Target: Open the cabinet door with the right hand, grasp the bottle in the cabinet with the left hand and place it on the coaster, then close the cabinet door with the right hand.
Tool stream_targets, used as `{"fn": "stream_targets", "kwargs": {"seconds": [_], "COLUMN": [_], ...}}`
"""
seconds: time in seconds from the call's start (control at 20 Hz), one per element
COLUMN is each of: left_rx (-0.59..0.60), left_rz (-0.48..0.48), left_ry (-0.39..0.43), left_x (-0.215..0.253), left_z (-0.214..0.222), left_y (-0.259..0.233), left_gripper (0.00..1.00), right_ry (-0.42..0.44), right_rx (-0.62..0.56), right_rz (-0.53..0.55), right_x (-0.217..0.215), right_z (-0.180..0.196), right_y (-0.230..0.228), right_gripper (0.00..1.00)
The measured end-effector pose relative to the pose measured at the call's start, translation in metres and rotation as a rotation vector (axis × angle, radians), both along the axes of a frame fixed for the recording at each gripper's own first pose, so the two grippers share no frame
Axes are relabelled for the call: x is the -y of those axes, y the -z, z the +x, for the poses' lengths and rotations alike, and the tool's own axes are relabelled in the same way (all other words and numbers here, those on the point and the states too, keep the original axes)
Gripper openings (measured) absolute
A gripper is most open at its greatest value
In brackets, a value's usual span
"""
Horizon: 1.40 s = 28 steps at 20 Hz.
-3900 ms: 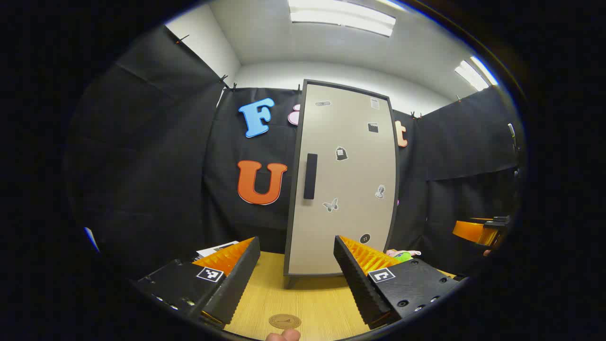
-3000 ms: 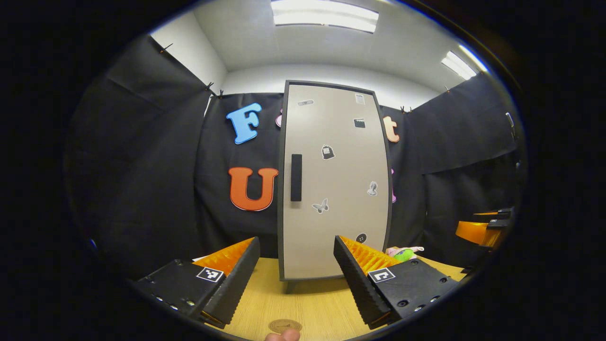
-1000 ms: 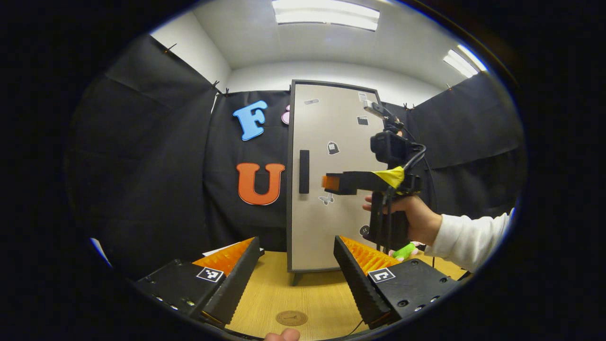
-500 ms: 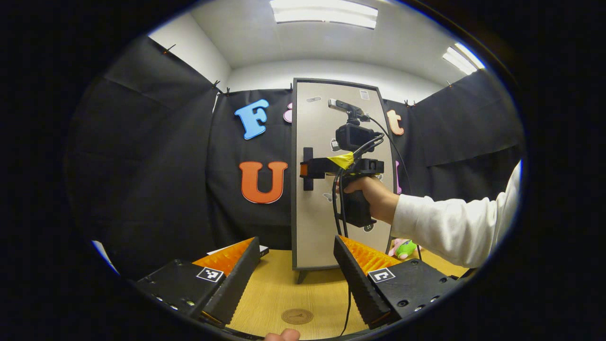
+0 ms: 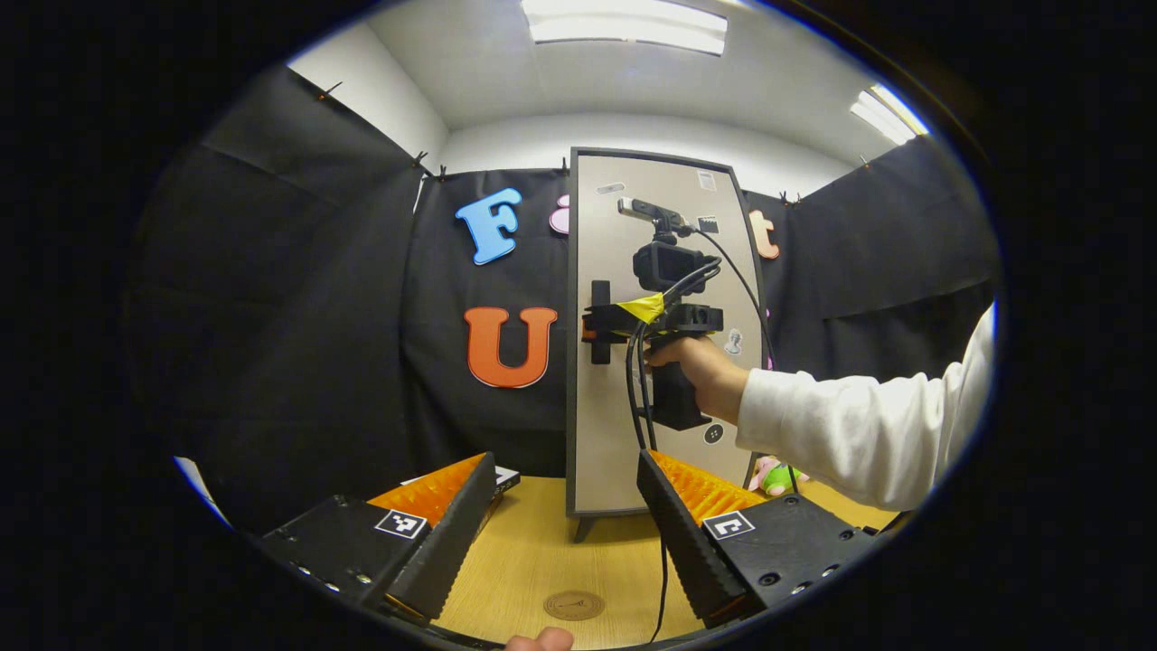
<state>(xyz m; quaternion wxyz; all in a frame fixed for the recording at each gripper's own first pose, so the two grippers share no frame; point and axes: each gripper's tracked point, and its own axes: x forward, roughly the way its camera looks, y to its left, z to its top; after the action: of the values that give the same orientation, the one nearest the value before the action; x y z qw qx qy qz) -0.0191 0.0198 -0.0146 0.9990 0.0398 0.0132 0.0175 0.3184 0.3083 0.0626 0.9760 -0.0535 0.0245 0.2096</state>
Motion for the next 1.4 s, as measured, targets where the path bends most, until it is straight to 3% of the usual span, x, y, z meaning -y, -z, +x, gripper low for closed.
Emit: {"fn": "stream_targets", "kwargs": {"seconds": [0.05, 0.1, 0.3, 0.7, 0.95, 1.4], "left_rx": [0.0, -0.001, -0.005, 0.005, 0.033, 0.037], "left_rz": [0.001, 0.0, -0.007, -0.005, -0.014, -0.027], "left_ry": [-0.001, -0.002, -0.008, -0.012, -0.012, 0.023], "left_x": [-0.001, -0.001, -0.006, -0.011, -0.015, -0.003], "left_z": [0.0, -0.001, 0.0, -0.006, -0.014, -0.015], "left_y": [0.0, 0.0, 0.002, -0.003, -0.012, -0.009], "left_gripper": [0.95, 0.95, 0.95, 0.95, 0.95, 0.95], "right_ry": [0.012, 0.035, 0.05, 0.025, -0.004, -0.063], "right_rx": [-0.006, 0.004, 0.023, 0.029, 0.035, 0.008], "right_rz": [0.007, 0.001, -0.007, -0.027, 0.003, 0.016], "right_x": [-0.001, 0.001, 0.003, 0.006, 0.02, 0.097], "right_z": [-0.001, 0.002, 0.001, -0.013, -0.066, -0.186], "right_y": [0.002, 0.002, 0.001, 0.001, 0.005, -0.009], "right_gripper": [0.47, 0.37, 0.27, 0.23, 0.24, 0.24]}}
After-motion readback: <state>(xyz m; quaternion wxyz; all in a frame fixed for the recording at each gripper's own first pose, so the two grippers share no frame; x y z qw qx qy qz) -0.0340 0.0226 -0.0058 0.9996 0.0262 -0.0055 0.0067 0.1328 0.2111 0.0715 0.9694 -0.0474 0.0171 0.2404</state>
